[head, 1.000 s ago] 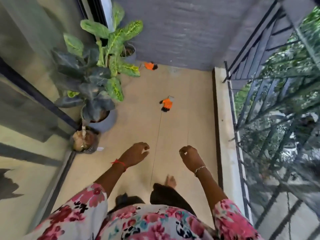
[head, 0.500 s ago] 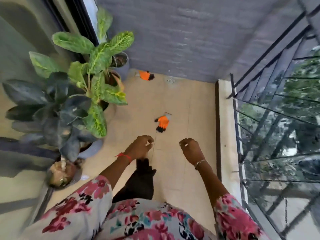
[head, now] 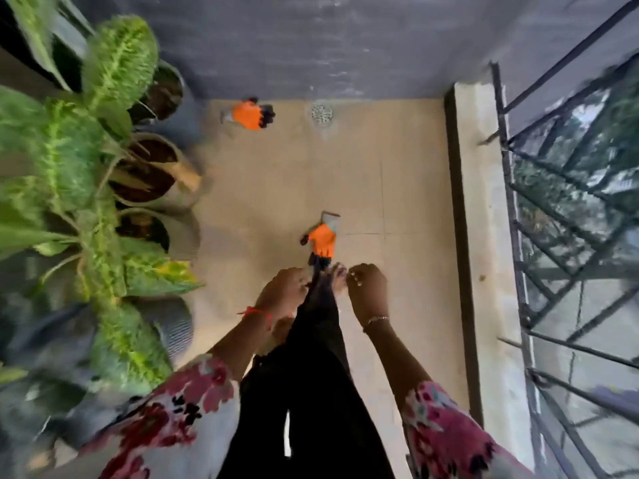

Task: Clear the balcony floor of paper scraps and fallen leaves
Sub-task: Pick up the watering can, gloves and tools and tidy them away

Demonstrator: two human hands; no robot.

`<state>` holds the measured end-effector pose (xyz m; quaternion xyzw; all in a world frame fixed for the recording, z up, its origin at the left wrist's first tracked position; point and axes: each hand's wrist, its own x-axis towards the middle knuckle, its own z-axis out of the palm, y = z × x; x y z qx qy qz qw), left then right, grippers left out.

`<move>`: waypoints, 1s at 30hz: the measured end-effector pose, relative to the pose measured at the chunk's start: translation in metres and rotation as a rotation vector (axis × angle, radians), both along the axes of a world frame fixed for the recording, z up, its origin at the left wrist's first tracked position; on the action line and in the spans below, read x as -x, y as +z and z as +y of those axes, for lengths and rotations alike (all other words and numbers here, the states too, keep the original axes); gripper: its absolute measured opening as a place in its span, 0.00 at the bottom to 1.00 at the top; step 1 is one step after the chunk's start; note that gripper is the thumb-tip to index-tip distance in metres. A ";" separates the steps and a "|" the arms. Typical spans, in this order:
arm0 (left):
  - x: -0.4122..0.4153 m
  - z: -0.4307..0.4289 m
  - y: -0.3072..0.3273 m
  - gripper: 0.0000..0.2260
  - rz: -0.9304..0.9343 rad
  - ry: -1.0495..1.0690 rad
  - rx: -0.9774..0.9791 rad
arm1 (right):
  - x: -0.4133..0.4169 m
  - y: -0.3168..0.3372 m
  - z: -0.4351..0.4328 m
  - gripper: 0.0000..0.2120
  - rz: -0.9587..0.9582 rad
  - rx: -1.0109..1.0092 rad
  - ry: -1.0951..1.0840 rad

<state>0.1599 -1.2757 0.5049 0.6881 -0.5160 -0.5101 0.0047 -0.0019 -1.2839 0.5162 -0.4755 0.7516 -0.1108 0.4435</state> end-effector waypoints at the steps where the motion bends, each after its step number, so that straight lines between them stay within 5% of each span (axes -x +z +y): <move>1: 0.006 -0.019 -0.019 0.09 0.015 0.040 -0.019 | -0.002 -0.021 -0.020 0.06 -0.019 -0.040 -0.077; 7: 0.021 -0.117 -0.179 0.04 0.119 0.283 -0.168 | -0.005 -0.207 -0.095 0.06 -0.034 -0.176 -0.300; 11: 0.025 -0.144 -0.300 0.11 0.210 0.585 -0.379 | -0.009 -0.341 -0.111 0.08 -0.067 -0.306 -0.260; 14: 0.031 -0.153 -0.376 0.04 0.290 0.740 -0.568 | -0.005 -0.412 -0.119 0.18 -0.060 -0.405 -0.208; 18: 0.030 -0.168 -0.446 0.19 0.294 0.767 -0.660 | -0.002 -0.482 -0.147 0.32 -0.028 -0.509 -0.186; 22: 0.015 -0.174 -0.482 0.13 0.336 0.813 -0.672 | -0.032 -0.529 -0.166 0.43 -0.023 -0.617 -0.222; 26: 0.003 -0.171 -0.495 0.15 0.297 0.835 -0.680 | -0.047 -0.547 -0.167 0.19 0.157 -0.656 -0.285; 30: -0.013 -0.177 -0.476 0.19 0.305 0.894 -0.704 | -0.050 -0.516 -0.170 0.04 0.090 -0.432 -0.204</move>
